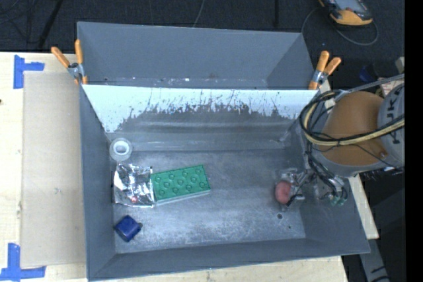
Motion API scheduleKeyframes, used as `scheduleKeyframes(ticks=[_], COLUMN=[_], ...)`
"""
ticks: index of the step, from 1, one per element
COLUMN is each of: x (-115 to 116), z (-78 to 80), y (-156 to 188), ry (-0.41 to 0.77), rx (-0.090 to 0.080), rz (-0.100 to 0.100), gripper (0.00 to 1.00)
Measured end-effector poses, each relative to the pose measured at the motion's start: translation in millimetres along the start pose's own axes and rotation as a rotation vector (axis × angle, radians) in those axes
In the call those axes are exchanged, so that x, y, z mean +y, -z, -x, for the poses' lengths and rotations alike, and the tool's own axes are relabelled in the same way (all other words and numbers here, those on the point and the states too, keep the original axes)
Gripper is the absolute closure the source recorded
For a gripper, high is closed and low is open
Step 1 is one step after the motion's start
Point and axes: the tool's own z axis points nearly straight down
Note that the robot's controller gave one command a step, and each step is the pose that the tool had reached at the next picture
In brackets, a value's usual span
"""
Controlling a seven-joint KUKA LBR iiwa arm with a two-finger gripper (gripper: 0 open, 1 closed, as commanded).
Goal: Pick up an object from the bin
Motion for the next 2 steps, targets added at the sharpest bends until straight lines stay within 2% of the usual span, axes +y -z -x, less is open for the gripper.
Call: scheduleKeyframes(ticks=[1, 2], x=[-10, 8], z=[-4.2, -19.0], y=[125, 188], ry=[0.011, 0.163], rx=[-0.008, -0.006], rz=[-0.002, -0.001], gripper=[1.0, 1.0])
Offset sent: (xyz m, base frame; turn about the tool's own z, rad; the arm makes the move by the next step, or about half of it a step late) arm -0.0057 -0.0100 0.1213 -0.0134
